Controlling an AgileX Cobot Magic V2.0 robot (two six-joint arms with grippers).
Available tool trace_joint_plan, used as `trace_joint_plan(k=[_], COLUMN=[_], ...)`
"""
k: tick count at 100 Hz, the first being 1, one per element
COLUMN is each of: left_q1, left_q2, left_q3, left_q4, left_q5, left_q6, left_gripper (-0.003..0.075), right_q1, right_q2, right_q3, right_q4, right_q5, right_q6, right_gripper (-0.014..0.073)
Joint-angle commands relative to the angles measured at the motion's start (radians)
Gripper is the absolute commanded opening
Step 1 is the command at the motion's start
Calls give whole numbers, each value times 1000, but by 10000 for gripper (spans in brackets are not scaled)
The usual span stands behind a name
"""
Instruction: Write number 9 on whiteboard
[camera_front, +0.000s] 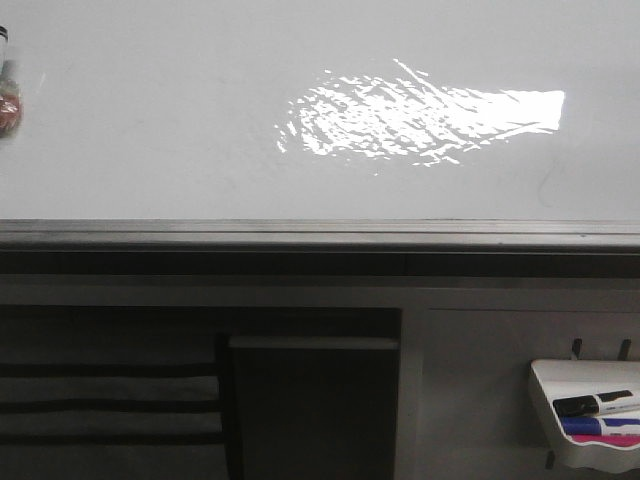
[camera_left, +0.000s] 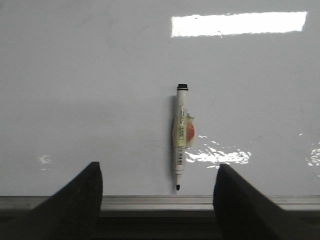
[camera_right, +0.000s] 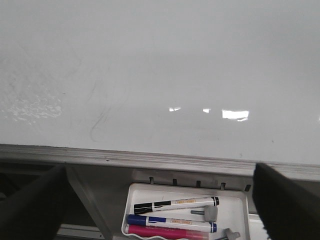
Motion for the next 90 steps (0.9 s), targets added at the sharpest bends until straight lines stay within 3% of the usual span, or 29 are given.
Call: trace_joint_plan(k=[1,25,43,51,67,90], left_q1=[-8,-8,-8,-14,-63,-68], left_q2=[25,151,303,369,499,676], left_q3=[-29,-29,-29,-38,-58,-84], left_q4=[-65,-65,-73,-82,-78,-75], left_q5=[-112,-134,-190,-206,-288,-436], left_q6=[-7,0,147,156,157,157], left_gripper=[391,297,300,326,453,459], right_q1=[-4,-4,-4,-4,-4,-4], right_q2=[13,13,13,13,13,13], right_q3=[-35,-35,-35,-35,-35,-35], right_q4=[-10,-10,-10,-10,-10,-10], right_q5=[-69,-69,-69,-69,-69,-69], right_q6=[-7,-7,-7,-7,-7,-7], right_gripper=[657,657,657,657,657,657])
